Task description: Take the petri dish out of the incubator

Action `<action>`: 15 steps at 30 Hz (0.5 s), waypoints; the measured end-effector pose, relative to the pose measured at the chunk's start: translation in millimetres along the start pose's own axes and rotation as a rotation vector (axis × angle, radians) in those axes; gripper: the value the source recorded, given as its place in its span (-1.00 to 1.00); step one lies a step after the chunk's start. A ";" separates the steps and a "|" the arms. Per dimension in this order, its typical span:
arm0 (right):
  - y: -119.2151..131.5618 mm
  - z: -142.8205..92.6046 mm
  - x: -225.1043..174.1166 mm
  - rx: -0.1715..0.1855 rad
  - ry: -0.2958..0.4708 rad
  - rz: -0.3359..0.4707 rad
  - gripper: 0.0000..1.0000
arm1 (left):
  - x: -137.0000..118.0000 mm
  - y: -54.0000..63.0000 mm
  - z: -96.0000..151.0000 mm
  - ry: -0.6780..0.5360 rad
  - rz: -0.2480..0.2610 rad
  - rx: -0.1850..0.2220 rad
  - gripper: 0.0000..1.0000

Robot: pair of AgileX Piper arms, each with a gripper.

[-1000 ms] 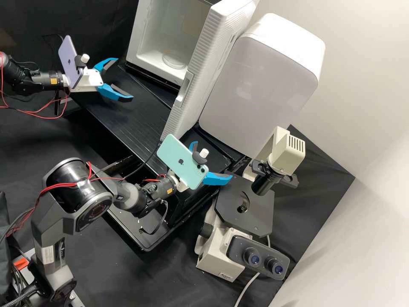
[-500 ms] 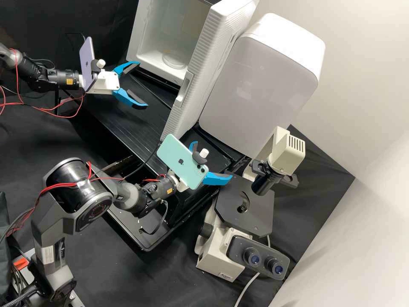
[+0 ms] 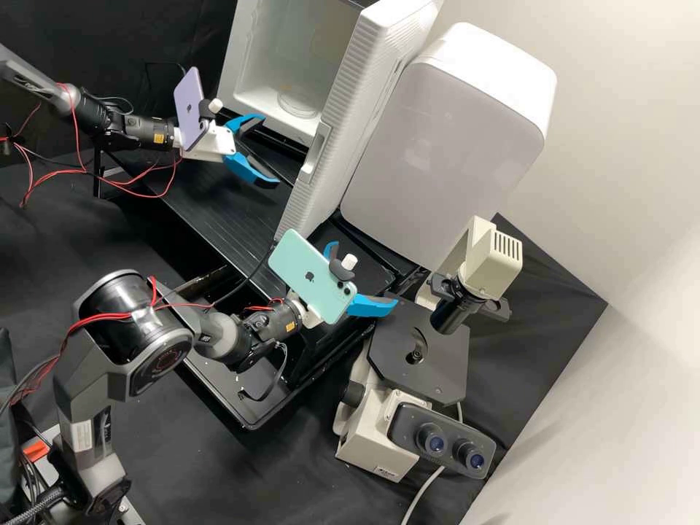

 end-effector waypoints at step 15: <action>0.0 0.0 0.0 0.000 0.000 0.000 1.00 | 16.7 33.0 -47.9 0.159 0.090 -0.088 1.00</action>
